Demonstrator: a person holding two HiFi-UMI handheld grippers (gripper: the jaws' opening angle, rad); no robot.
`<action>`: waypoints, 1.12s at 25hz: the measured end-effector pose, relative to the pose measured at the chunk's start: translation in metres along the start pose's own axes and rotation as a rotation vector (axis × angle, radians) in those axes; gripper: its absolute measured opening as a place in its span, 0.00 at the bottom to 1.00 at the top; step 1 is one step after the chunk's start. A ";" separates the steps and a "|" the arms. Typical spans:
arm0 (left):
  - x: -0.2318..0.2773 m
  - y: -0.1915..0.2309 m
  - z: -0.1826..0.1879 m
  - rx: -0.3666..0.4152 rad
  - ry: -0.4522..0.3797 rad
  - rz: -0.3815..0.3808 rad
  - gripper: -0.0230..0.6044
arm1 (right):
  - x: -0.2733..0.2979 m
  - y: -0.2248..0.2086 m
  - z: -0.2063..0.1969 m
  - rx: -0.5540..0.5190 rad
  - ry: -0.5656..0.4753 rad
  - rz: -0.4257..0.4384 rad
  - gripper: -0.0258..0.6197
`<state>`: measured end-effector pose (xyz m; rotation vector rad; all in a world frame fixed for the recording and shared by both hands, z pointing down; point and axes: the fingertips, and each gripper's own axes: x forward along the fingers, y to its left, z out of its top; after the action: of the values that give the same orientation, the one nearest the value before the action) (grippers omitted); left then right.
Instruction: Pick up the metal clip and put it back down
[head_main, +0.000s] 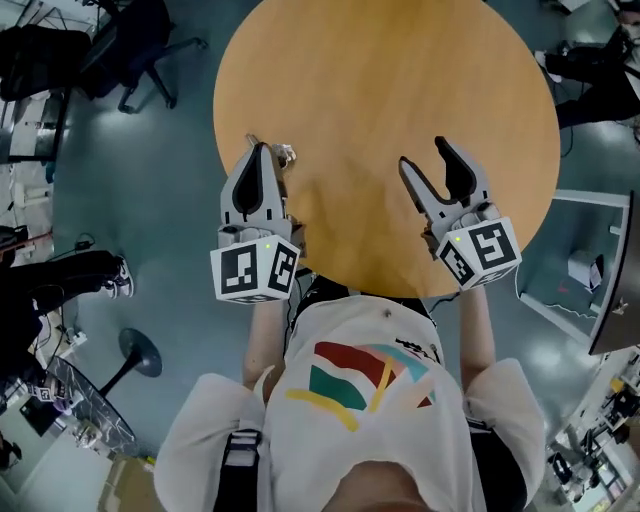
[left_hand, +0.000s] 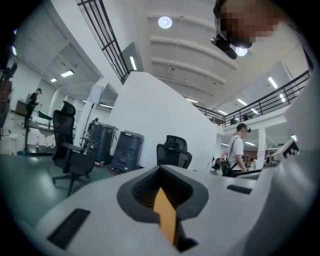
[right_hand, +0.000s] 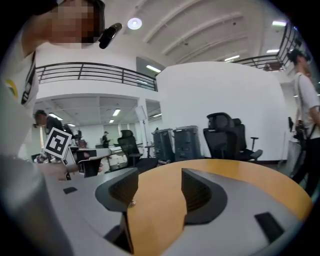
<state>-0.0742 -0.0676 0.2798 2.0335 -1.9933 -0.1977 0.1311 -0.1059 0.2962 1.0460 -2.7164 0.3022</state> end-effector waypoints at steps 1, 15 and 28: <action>-0.001 0.013 -0.001 -0.003 0.002 0.033 0.11 | 0.019 0.008 0.003 -0.037 0.013 0.079 0.43; -0.075 0.196 -0.113 -0.110 0.078 0.384 0.11 | 0.236 0.196 -0.171 -0.708 0.454 1.038 0.43; -0.098 0.268 -0.195 -0.231 0.114 0.499 0.11 | 0.286 0.243 -0.245 -0.785 0.548 1.199 0.43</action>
<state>-0.2765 0.0497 0.5346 1.3306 -2.2106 -0.1874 -0.2097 -0.0457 0.5805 -0.7890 -2.2170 -0.2747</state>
